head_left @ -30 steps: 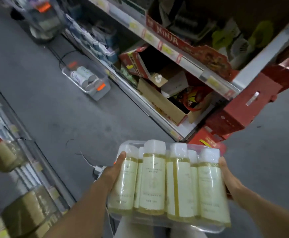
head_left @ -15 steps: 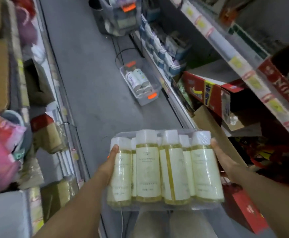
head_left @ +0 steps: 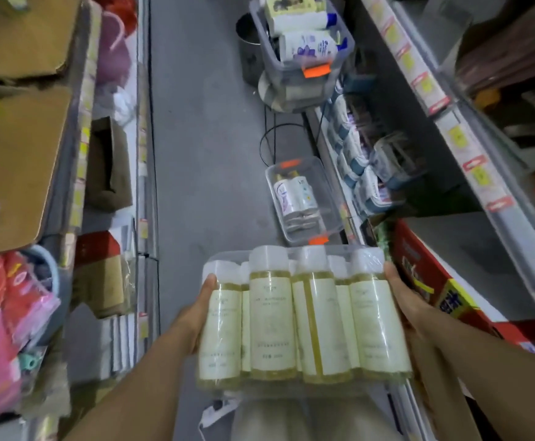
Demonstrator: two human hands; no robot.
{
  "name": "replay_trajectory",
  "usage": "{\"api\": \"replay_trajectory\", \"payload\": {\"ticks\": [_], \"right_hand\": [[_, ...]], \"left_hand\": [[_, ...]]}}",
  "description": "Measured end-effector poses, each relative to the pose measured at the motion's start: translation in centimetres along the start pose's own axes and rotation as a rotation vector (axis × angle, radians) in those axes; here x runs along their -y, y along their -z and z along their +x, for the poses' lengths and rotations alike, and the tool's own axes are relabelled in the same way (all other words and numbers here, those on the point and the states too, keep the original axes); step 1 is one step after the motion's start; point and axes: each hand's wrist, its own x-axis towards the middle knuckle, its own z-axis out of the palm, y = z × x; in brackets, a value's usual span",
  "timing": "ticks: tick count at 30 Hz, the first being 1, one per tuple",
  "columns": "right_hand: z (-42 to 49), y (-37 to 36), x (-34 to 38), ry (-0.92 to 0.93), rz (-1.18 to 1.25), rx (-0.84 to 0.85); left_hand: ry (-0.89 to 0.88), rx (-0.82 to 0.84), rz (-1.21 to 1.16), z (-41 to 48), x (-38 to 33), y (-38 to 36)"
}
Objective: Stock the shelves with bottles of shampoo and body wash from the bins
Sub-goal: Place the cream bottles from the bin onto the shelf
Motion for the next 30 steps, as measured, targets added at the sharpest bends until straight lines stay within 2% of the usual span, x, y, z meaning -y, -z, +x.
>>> {"api": "replay_trajectory", "payload": {"ticks": [5,11,14,19,26,30], "right_hand": [[2.7,-2.8,8.9,-0.093,-0.131,-0.092],[6.9,-9.1,18.0,0.021,-0.191,0.022],[9.1,-13.4,22.5,-0.02,-0.288,0.128],[12.8,-21.3,30.7,-0.023,-0.392,0.12],[16.7,-31.7,41.4,-0.047,-0.366,0.185],[19.5,-36.0,46.6,-0.053,-0.354,0.191]], "left_hand": [[0.001,-0.068,-0.034,2.0,-8.2,0.8],[0.028,-0.065,-0.095,5.4,-16.6,5.1],[0.039,-0.037,-0.089,9.2,-20.3,9.2],[0.025,-0.065,-0.12,12.5,-29.4,15.5],[0.002,-0.167,-0.083,15.8,-42.4,23.8],[-0.055,-0.153,-0.124,17.3,-49.9,26.2]]}}
